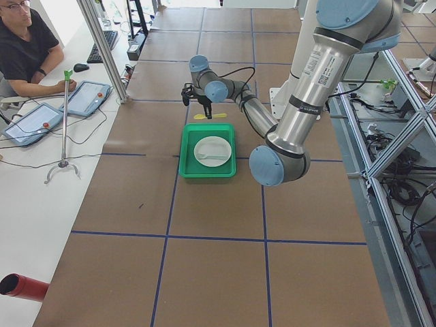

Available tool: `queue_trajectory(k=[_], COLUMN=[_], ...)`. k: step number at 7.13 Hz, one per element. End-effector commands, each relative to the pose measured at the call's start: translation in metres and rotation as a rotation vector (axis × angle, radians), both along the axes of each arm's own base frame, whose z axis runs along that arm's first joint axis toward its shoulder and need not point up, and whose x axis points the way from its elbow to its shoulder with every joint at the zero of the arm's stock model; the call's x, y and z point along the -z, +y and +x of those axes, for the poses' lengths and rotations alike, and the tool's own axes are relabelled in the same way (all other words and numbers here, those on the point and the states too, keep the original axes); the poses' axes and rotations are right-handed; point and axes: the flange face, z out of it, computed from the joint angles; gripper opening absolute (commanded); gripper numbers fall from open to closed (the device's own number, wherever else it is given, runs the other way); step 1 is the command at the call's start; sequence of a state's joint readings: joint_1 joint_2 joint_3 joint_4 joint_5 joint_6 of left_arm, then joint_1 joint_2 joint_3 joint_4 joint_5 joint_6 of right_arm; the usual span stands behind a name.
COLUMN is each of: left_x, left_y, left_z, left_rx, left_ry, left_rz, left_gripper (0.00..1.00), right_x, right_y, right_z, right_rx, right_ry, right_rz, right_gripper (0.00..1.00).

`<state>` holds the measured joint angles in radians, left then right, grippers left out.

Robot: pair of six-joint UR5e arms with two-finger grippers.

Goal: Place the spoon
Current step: 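Lift the spoon and carry it off the plate onto the tray's far side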

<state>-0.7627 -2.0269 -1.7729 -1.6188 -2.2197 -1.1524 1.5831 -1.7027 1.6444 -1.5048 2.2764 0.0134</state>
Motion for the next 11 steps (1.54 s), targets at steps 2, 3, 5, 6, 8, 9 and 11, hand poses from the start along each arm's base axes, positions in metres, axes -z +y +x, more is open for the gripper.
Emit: queue_trajectory(k=[2, 3, 5, 6, 8, 9, 11], left_x=[-0.038, -0.043, -0.048, -0.053, -0.062, -0.059, -0.061], left_y=[0.003, 0.002, 0.002, 0.000, -0.007, -0.006, -0.006], left_z=[0.047, 0.051, 0.052, 0.053, 0.056, 0.056, 0.055], left_rx=[-0.017, -0.017, -0.018, -0.014, 0.009, 0.010, 0.005], left_ry=[-0.004, -0.005, -0.011, -0.021, -0.013, -0.010, -0.009], left_rz=[0.021, 0.022, 0.021, 0.021, 0.060, 0.062, 0.067], left_gripper=[0.00, 0.00, 0.00, 0.00, 0.00, 0.00, 0.53], right_x=[0.000, 0.000, 0.000, 0.000, 0.000, 0.000, 0.000], right_y=[0.000, 0.000, 0.000, 0.000, 0.000, 0.000, 0.000], right_z=[0.000, 0.000, 0.000, 0.000, 0.000, 0.000, 0.000], right_rx=[0.000, 0.000, 0.001, 0.000, 0.000, 0.000, 0.000], right_ry=[0.000, 0.000, 0.000, 0.000, 0.000, 0.000, 0.000], right_rz=[0.000, 0.000, 0.001, 0.000, 0.000, 0.000, 0.000], right_gripper=[1.00, 1.00, 1.00, 1.00, 1.00, 1.00, 1.00])
